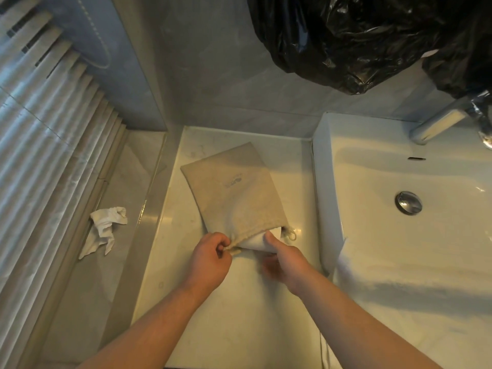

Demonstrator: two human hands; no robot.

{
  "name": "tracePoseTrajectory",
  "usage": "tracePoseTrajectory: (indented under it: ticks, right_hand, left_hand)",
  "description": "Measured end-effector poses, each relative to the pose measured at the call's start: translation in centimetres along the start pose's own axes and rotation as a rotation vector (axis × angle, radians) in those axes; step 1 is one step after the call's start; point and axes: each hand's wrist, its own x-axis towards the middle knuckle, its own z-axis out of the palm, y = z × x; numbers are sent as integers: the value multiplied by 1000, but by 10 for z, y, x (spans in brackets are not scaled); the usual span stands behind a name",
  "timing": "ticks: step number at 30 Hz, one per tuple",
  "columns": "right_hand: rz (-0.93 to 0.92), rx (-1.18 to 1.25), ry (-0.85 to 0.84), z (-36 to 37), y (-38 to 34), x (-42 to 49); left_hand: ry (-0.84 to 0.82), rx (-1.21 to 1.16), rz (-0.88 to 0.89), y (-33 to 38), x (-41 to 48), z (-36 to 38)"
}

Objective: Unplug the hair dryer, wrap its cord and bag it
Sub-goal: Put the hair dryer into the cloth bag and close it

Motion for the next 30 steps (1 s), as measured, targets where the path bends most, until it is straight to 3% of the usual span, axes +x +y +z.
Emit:
tracePoseTrajectory:
  ticks: [2, 4, 6, 8, 10, 14, 23, 26, 30]
  right_hand:
    - [-165, -425, 207, -15, -1, -1]
    - [-450, -760, 382, -28, 0, 0]
    - [-655, -919, 257, -34, -1, 5]
    - [-627, -1030, 76, -35, -8, 17]
    - [-561, -957, 3, -37, -16, 31]
    - [-510, -874, 19, -40, -21, 40]
    - [-606, -657, 224, -29, -13, 47]
    - [-625, -628, 125, -30, -20, 45]
    - [-665, -785, -57, -28, -28, 47]
  left_hand:
    - [-6, 8, 3, -4, 1, 0]
    - [-14, 21, -7, -9, 0, 1]
    - [-18, 36, -39, -12, -2, 1]
    - [-9, 61, -87, -16, -2, 2]
    - [22, 111, -144, -19, -1, 2]
    - [7, 98, -237, -19, 4, 2]
    - [-110, 76, -222, -32, 3, -3]
    - [-84, 57, -245, -31, 5, -6]
    - [-73, -95, -373, -25, 11, -8]
